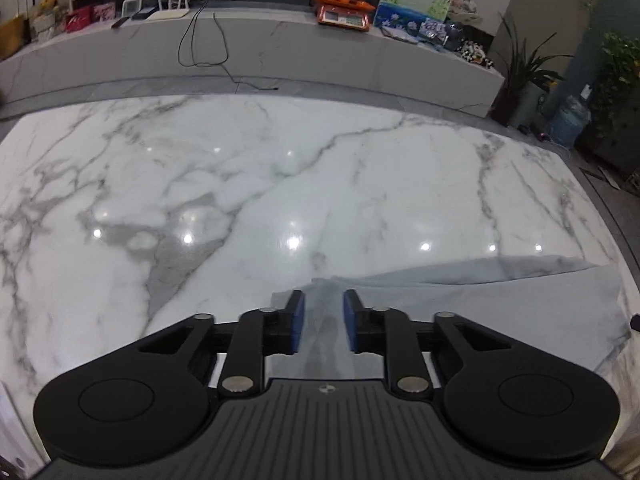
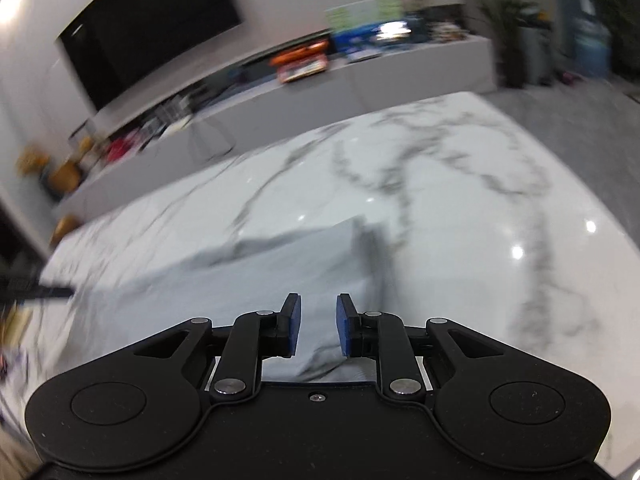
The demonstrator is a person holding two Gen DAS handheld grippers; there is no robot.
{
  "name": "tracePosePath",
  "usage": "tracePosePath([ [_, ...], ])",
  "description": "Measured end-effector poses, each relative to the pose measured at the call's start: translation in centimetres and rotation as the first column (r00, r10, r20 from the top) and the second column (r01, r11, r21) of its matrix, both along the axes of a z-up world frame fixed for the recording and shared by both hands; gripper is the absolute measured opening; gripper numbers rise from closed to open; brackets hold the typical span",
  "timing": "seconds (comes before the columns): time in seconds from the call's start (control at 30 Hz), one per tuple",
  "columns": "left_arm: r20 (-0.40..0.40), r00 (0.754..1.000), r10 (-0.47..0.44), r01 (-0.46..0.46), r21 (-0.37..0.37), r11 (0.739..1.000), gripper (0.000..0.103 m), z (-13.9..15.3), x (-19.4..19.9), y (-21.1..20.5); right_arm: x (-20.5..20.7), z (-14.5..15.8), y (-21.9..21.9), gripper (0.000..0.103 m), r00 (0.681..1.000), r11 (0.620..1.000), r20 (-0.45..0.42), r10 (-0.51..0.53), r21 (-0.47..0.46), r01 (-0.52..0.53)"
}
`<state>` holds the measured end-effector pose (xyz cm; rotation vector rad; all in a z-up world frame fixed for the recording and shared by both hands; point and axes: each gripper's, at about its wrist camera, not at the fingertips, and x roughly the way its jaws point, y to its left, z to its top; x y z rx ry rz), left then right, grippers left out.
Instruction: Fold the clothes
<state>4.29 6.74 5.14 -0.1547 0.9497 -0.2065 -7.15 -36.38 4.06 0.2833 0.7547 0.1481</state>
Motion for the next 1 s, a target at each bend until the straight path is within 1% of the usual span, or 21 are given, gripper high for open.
tracePosePath([
  [0.07,-0.016,0.999,0.034,-0.034,0.005,0.999,0.015,-1.2,0.7,0.4,0.3,-0.3,1.1,0.019,0.999,0.999,-0.01,0.034,-0.039,-0.034],
  [0.13,-0.026,0.998,0.057,-0.056,0.003,0.998,0.015,-2.1,1.1,0.8,0.6,-0.9,1.8,0.019,0.999,0.994,-0.037,0.026,-0.102,-0.029],
  [0.2,-0.031,0.997,0.071,-0.072,-0.012,0.997,0.015,-2.9,1.2,1.3,0.8,-1.4,1.6,0.017,0.998,0.994,-0.062,0.009,-0.108,-0.016],
  [0.3,-0.006,0.996,0.088,-0.088,-0.025,0.996,0.015,-3.2,0.8,2.0,1.2,-2.1,1.0,0.012,0.996,0.995,-0.09,-0.013,-0.101,0.004],
  [0.33,-0.006,0.994,0.105,-0.106,-0.022,0.994,0.016,-3.3,0.8,2.3,1.1,-2.0,1.0,0.012,0.996,0.995,-0.086,-0.015,-0.101,0.006],
  [0.37,-0.009,0.993,0.118,-0.118,-0.013,0.993,0.02,-3.2,0.8,2.4,1.0,-2.0,1.0,0.011,0.997,0.995,-0.082,-0.017,-0.101,0.009],
  [0.43,-0.018,0.989,0.15,-0.15,-0.021,0.988,0.023,-3.0,0.5,3.0,0.7,-1.8,1.1,0.012,0.997,0.995,-0.073,-0.022,-0.101,0.014],
  [0.5,-0.012,0.99,0.144,-0.144,-0.039,0.989,0.025,-2.3,-0.6,3.5,0.5,-1.6,1.2,0.012,0.998,0.995,-0.065,-0.026,-0.1,0.02],
  [0.53,-0.008,0.99,0.141,-0.141,-0.048,0.989,0.029,-2.0,-1.2,3.7,0.4,-1.5,1.2,0.013,0.998,0.995,-0.06,-0.028,-0.1,0.022],
  [0.57,-0.004,0.99,0.139,-0.139,-0.051,0.989,0.037,-1.8,-1.6,3.7,0.3,-1.5,1.3,0.016,0.998,0.995,-0.056,-0.031,-0.1,0.025],
  [0.67,0.008,0.991,0.134,-0.133,-0.064,0.989,0.046,-1.0,-3.9,3.9,0.0,-1.2,1.4,0.017,0.998,0.995,-0.043,-0.037,-0.1,0.033],
  [0.73,-0.002,0.99,0.138,-0.137,-0.076,0.988,0.047,-1.1,-5.3,4.1,-0.3,-1.0,1.6,0.017,0.999,0.994,-0.032,-0.037,-0.103,0.034],
  [0.8,-0.012,0.99,0.141,-0.141,-0.088,0.986,0.048,-1.1,-6.7,4.4,-0.8,-0.7,2.5,0.017,1.0,0.991,-0.005,-0.011,-0.132,0.01],
  [0.87,-0.04,0.988,0.148,-0.151,-0.113,0.982,0.048,-1.7,-7.6,4.7,-1.2,-0.5,3.5,0.017,1.0,0.987,0.019,0.015,-0.158,-0.012],
  [1.0,-0.076,0.986,0.151,-0.162,-0.173,0.971,0.048,-2.9,-8.9,5.0,-1.9,-0.5,5.1,0.017,0.998,0.987,0.034,0.051,-0.157,-0.045],
])
